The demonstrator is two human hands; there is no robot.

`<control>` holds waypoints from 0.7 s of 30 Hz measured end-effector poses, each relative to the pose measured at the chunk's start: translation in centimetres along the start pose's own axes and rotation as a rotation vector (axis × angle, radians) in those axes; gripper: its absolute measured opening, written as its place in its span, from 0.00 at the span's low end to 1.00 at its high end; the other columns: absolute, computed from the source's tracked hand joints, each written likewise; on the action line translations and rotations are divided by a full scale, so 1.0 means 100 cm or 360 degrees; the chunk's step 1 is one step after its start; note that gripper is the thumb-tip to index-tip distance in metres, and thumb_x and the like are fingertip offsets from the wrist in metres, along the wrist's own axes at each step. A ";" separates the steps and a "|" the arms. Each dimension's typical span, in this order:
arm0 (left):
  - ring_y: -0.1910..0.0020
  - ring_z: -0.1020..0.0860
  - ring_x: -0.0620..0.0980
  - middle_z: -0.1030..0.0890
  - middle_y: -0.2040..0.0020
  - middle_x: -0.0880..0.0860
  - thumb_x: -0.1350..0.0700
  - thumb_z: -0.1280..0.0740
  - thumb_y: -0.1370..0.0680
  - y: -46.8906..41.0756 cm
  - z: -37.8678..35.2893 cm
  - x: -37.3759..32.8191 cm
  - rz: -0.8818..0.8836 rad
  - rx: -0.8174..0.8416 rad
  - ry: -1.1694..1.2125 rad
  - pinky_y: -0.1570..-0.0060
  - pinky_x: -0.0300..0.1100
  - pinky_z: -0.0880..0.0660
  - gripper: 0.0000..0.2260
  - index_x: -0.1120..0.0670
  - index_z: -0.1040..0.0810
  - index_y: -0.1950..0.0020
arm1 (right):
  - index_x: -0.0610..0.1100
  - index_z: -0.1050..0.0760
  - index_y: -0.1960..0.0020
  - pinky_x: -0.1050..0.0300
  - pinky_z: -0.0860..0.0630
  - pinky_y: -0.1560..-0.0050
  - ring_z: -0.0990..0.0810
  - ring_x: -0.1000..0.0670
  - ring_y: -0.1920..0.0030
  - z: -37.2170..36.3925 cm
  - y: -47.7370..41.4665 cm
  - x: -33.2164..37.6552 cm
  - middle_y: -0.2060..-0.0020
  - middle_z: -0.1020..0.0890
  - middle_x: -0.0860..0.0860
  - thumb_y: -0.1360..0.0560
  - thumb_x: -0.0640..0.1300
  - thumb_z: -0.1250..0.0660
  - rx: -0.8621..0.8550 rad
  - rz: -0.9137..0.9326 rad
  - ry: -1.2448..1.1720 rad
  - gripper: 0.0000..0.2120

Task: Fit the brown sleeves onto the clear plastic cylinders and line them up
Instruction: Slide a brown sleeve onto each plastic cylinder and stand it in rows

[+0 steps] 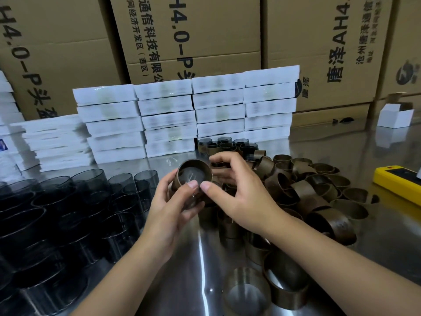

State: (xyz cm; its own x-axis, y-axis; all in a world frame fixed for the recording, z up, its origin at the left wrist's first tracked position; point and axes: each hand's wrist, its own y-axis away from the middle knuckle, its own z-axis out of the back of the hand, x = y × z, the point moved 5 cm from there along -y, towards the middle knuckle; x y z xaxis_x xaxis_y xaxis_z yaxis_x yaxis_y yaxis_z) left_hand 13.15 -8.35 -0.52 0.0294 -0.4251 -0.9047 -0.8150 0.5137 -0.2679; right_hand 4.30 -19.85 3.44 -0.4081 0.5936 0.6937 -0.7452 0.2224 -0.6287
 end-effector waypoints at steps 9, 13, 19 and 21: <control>0.45 0.18 0.53 0.18 0.45 0.52 0.51 0.23 0.43 0.000 0.003 -0.002 -0.0094 -0.0030 -0.0070 0.47 0.49 0.20 0.35 0.52 0.25 0.37 | 0.50 0.30 0.42 0.48 0.26 0.38 0.19 0.54 0.49 -0.009 -0.009 -0.024 0.54 0.17 0.53 0.24 0.40 0.33 0.0095 -0.0399 -0.0554 0.13; 0.46 0.18 0.53 0.18 0.47 0.48 0.52 0.23 0.44 0.001 0.003 -0.004 -0.0124 -0.0034 -0.0106 0.47 0.49 0.21 0.34 0.51 0.24 0.38 | 0.49 0.29 0.45 0.47 0.25 0.39 0.18 0.50 0.49 -0.008 -0.009 -0.025 0.56 0.17 0.52 0.23 0.40 0.34 0.0073 -0.0394 -0.0582 0.09; 0.47 0.17 0.51 0.19 0.45 0.52 0.53 0.24 0.44 0.001 0.001 -0.005 -0.0150 -0.0007 -0.0125 0.52 0.44 0.20 0.32 0.49 0.22 0.39 | 0.48 0.28 0.52 0.57 0.26 0.49 0.21 0.56 0.59 -0.003 -0.009 -0.023 0.63 0.19 0.55 0.22 0.41 0.36 0.0026 -0.0355 -0.0484 0.03; 0.47 0.17 0.51 0.18 0.46 0.51 0.53 0.24 0.44 0.001 0.002 -0.005 -0.0150 0.0004 -0.0121 0.52 0.45 0.20 0.30 0.48 0.21 0.42 | 0.48 0.29 0.54 0.56 0.26 0.50 0.22 0.55 0.59 -0.003 -0.010 -0.024 0.64 0.20 0.55 0.22 0.41 0.36 0.0006 -0.0354 -0.0468 0.03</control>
State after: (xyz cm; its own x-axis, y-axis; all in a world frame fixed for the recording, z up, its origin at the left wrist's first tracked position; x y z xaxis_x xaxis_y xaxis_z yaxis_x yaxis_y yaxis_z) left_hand 13.15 -7.96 -0.15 0.1499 -0.4140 -0.8978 -0.8052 0.4758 -0.3539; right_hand 6.13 -21.25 2.32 -0.3696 0.2832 0.8850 -0.8344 0.3179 -0.4503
